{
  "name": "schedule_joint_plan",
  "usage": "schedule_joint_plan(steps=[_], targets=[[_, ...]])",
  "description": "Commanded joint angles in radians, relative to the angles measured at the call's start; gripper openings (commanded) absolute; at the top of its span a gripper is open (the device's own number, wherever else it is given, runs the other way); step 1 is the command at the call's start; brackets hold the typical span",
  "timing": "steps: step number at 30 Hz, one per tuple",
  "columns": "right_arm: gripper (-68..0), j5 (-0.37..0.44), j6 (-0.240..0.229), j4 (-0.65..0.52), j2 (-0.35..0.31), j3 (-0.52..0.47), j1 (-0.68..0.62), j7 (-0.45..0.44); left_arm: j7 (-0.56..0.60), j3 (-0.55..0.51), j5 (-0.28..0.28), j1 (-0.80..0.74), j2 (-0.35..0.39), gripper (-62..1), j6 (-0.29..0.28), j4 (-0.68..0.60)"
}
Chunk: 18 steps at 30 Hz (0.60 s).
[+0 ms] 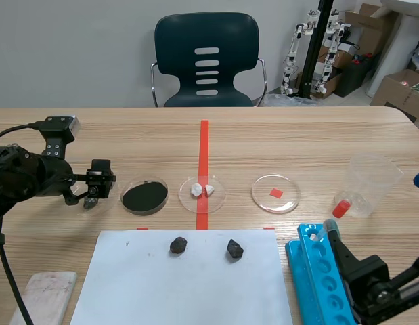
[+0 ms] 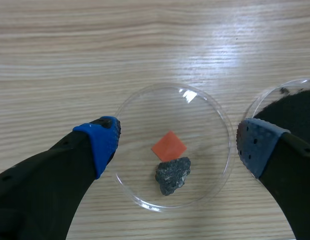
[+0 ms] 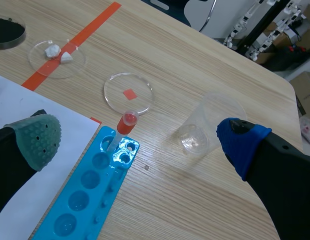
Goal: Put the mineral in the empty petri dish
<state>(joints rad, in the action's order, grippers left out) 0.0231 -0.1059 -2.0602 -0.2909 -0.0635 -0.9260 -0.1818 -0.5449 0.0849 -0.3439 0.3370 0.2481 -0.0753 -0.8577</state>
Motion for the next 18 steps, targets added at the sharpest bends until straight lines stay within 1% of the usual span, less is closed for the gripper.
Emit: schedule_joint_plan(steps=[1, 3, 7, 10, 12, 18], targets=[[0.4, 0.006, 0.004, -0.018, 0.000, -0.003, 0.001, -0.002, 0.030, -0.005, -0.003, -0.018, 0.019, -5.7, -0.009, -0.072], [0.4, 0.006, 0.004, -0.018, 0.000, -0.003, 0.001, 0.001, 0.041, -0.005, -0.003, -0.039, 0.022, 1.3, -0.009, -0.108], [0.4, 0.006, 0.004, -0.018, 0.000, -0.003, 0.001, 0.005, 0.067, -0.005, -0.003, -0.069, 0.021, 1.4, -0.009, -0.148], [0.4, 0.006, 0.004, -0.018, 0.000, -0.003, 0.001, 0.005, 0.075, -0.005, -0.003, -0.079, 0.021, 1.4, -0.010, -0.150], [0.4, 0.006, 0.004, -0.018, 0.000, -0.003, 0.001, 0.004, 0.077, -0.005, -0.004, -0.080, 0.021, 1.4, -0.025, -0.150], [0.4, 0.006, 0.004, -0.018, 0.000, -0.003, 0.001, 0.004, 0.077, -0.005, -0.011, -0.079, 0.020, 1.4, -0.024, -0.150]])
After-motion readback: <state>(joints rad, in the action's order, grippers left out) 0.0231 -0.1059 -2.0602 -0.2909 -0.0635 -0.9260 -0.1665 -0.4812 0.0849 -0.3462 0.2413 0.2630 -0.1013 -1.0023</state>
